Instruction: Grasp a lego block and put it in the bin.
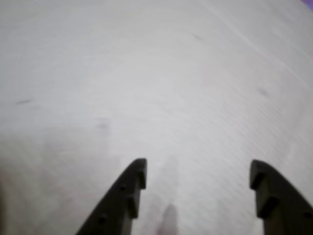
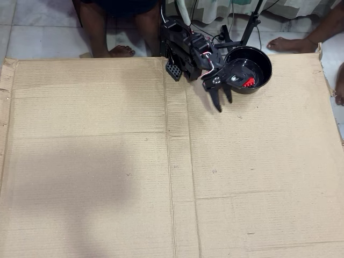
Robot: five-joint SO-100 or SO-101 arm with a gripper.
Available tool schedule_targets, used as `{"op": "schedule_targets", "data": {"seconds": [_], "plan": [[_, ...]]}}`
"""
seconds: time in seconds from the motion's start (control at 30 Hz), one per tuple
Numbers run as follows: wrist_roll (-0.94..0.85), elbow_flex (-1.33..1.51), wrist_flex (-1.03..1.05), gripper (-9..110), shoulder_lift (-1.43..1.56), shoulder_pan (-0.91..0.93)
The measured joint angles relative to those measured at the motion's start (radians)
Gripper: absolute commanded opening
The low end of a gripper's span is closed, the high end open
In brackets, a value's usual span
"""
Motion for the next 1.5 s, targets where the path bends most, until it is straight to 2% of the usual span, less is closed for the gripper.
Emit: {"op": "schedule_targets", "data": {"seconds": [0.3,0.53,0.67,0.83,0.93,1.03,1.17,1.5], "plan": [[0.000,0.008,-0.095,24,0.003,0.383],[-0.040,0.008,-0.115,24,0.003,0.499],[-0.261,0.008,-0.118,15,0.003,0.568],[-0.749,0.008,-0.118,1,0.003,0.592],[-0.999,0.008,-0.118,0,0.003,0.595],[-1.161,0.008,-0.118,0,0.003,0.595],[-1.255,0.008,-0.054,0,0.003,0.595],[-1.279,0.008,0.095,0,0.003,0.595]]}}
